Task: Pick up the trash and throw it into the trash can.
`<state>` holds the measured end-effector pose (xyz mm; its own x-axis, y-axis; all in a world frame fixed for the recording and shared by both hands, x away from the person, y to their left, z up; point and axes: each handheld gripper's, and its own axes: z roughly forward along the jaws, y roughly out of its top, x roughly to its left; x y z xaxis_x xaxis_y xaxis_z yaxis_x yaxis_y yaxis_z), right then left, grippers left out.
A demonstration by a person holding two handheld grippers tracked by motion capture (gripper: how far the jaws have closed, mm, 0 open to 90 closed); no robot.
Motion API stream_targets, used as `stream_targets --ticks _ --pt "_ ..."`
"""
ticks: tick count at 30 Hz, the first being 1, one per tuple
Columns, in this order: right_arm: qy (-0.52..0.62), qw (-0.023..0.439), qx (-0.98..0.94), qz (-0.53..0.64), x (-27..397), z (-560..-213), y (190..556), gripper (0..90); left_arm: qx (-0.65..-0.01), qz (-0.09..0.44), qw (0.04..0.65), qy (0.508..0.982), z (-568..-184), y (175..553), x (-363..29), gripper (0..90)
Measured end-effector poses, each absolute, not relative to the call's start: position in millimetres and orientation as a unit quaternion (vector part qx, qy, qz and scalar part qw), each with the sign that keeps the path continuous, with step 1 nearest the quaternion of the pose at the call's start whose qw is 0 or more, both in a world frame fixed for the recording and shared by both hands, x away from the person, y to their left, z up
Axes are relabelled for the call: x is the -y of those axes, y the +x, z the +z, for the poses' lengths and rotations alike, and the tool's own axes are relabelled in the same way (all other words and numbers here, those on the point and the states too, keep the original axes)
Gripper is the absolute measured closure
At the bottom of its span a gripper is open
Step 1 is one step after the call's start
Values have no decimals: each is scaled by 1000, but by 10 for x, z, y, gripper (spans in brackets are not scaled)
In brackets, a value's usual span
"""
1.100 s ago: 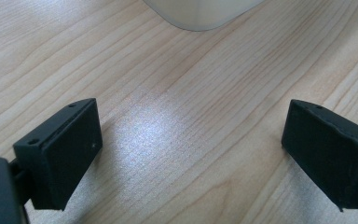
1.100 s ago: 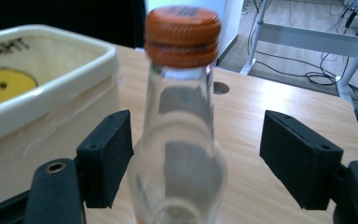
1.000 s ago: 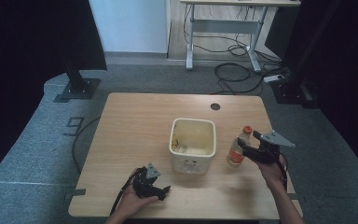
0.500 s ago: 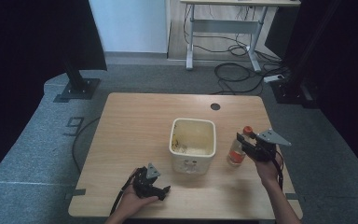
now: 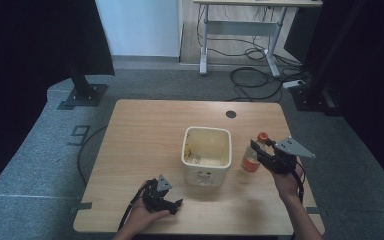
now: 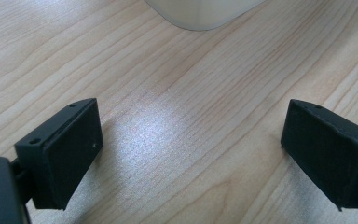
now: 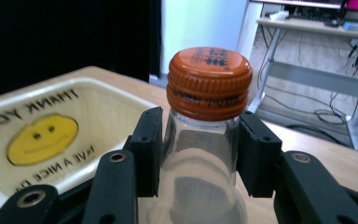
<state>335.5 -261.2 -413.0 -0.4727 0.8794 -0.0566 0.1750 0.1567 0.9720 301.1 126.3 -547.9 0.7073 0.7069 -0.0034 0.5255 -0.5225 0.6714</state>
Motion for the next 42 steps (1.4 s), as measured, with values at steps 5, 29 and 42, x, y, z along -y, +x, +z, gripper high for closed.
stream_targets --ticks 5,29,42 --pt "377 341 -666 546 2620 -3977 3264 561 -358 136 333 862 -5478 3010 -1263 55" --pt "335 357 -652 579 2425 -3279 3086 565 -359 136 332 862 -5478 3008 -1264 57" --pt "319 353 -654 589 2196 -3113 3142 566 -358 136 332 862 -5477 3007 -1266 58"
